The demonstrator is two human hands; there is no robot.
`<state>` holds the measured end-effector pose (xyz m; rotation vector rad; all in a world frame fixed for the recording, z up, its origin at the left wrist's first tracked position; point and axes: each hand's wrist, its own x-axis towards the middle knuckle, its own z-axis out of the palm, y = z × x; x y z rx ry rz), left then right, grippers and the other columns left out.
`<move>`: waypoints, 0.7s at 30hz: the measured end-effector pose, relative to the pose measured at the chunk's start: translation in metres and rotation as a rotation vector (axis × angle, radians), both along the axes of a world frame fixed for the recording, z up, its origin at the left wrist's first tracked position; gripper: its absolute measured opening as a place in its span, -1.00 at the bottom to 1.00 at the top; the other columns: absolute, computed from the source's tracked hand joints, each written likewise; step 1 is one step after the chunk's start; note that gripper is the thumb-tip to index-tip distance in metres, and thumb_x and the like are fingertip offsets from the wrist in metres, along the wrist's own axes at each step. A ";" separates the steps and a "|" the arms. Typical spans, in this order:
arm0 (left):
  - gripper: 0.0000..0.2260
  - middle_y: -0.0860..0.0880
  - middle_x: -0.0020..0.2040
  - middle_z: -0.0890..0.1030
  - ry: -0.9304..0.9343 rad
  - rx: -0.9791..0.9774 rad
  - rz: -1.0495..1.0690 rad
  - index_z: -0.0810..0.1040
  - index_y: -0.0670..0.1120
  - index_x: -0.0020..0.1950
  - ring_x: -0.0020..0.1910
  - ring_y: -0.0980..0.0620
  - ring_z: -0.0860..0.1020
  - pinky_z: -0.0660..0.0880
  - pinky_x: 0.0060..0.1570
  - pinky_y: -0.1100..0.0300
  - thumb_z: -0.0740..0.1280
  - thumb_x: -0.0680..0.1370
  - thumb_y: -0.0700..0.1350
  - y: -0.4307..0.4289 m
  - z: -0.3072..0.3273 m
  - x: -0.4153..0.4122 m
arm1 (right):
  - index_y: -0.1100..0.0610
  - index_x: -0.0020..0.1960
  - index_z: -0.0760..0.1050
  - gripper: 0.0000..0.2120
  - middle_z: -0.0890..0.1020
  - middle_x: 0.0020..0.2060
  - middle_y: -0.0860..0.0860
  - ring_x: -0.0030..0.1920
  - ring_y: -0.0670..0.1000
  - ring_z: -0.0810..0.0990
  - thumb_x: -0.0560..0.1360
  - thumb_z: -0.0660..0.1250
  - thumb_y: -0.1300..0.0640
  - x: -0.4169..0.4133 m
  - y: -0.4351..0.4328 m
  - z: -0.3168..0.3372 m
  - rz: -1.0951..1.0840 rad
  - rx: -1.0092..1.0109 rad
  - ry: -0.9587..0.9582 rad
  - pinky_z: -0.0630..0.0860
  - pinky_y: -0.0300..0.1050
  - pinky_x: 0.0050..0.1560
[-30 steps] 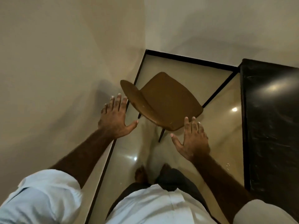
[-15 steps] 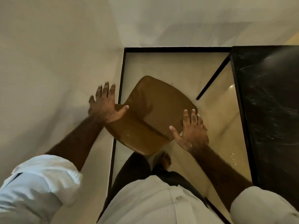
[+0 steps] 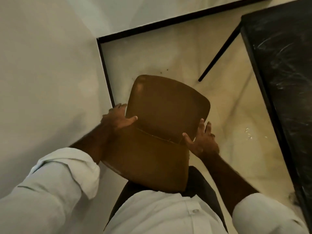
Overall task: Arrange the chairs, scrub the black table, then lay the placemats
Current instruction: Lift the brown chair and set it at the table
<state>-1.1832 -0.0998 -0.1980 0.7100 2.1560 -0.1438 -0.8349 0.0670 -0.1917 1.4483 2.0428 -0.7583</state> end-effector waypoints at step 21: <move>-0.29 -0.21 0.25 0.73 -0.599 -0.347 0.640 0.59 -0.13 0.45 0.19 -0.30 0.73 0.59 0.37 -0.35 0.67 0.43 0.20 -0.036 -0.090 -0.024 | 0.31 0.47 0.53 -0.32 0.70 0.28 0.29 0.03 0.26 0.73 0.57 0.59 -0.14 0.019 -0.063 -0.103 -1.213 -0.712 0.024 0.67 0.12 -0.13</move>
